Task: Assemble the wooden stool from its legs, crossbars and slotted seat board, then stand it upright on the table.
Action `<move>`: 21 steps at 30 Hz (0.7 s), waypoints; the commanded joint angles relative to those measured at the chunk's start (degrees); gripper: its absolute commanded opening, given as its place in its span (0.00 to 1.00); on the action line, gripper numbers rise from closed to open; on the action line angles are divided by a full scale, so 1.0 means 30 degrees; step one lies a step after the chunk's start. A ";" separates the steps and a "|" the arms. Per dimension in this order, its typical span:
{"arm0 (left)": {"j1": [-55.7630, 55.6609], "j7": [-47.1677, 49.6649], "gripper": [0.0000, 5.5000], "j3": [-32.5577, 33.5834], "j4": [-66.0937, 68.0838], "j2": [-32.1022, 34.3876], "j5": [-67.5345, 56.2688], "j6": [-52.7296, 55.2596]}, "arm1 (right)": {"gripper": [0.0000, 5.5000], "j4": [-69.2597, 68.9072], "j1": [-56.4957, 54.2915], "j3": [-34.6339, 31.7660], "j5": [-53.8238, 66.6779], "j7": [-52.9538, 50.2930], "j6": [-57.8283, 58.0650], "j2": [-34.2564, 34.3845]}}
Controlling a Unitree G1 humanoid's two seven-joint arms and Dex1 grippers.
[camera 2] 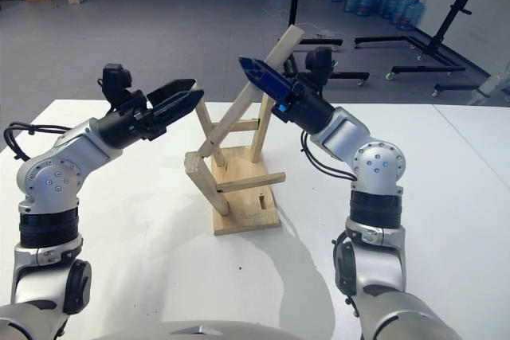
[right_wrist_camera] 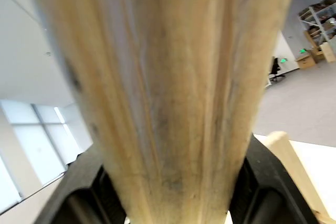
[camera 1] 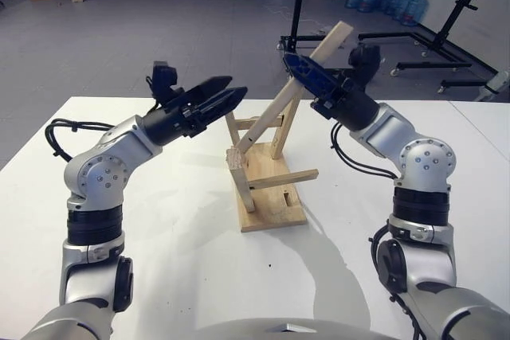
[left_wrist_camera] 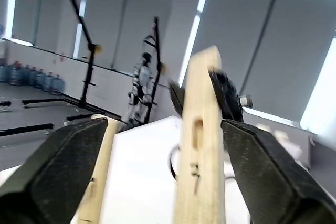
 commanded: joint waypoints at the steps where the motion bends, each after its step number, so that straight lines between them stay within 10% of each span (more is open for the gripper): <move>1: 0.0361 0.0583 0.84 0.1407 0.0022 0.0025 -0.1187 0.0142 | 0.37 0.0160 0.0113 -0.0675 0.0164 0.0338 -0.0294 0.0121; 7: 0.3038 0.1374 0.98 0.2196 -0.1769 -0.0063 -0.2891 0.0785 | 0.37 -0.0181 0.1327 -0.0745 -0.0916 0.1434 -0.0817 -0.0157; 21: 0.6208 0.4210 0.98 0.2531 -0.5487 0.1386 -0.6464 0.2152 | 0.37 0.2738 0.4994 -0.0236 -0.7970 0.8701 -0.6440 -0.3617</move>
